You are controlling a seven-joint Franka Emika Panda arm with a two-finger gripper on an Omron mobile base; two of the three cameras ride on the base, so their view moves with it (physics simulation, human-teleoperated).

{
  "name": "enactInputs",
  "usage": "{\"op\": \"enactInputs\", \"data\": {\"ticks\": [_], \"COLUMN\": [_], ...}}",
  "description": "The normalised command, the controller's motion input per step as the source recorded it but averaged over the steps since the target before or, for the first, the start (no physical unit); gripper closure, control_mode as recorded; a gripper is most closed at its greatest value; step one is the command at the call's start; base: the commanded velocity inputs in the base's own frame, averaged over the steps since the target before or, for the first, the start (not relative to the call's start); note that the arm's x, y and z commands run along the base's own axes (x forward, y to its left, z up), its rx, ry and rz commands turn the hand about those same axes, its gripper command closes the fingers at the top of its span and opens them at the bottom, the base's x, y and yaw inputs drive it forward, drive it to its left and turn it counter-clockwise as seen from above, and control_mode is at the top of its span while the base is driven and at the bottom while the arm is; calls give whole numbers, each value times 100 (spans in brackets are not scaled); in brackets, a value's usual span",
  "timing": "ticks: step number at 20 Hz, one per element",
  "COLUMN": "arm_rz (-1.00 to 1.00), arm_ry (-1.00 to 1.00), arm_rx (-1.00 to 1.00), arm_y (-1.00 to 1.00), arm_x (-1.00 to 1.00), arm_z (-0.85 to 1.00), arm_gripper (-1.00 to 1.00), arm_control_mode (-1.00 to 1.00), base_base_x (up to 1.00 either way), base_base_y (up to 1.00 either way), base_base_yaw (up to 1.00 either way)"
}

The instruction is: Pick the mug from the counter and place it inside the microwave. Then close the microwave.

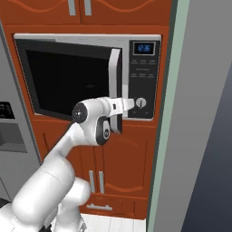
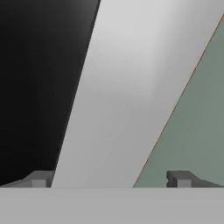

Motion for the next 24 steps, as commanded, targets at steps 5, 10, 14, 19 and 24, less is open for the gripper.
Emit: {"op": "enactInputs", "data": {"ticks": [5, 10, 14, 19, 24], "arm_rz": [0, 0, 0, 0, 0], "arm_ry": [0, 0, 0, 0, 0], "arm_rx": [1, 0, 0, 0, 0], "arm_y": [-4, -1, 0, 0, 0], "arm_x": [45, 38, 36, 36, 41], "arm_z": [13, 4, 6, 6, 10], "arm_gripper": [-100, -100, -100, -100, -100], "arm_control_mode": [-100, -100, -100, -100, -100], "base_base_x": [0, 0, 0, 0, 0], "base_base_y": [0, 0, 0, 0, 0], "base_base_yaw": [0, 0, 0, 0, 0]}}
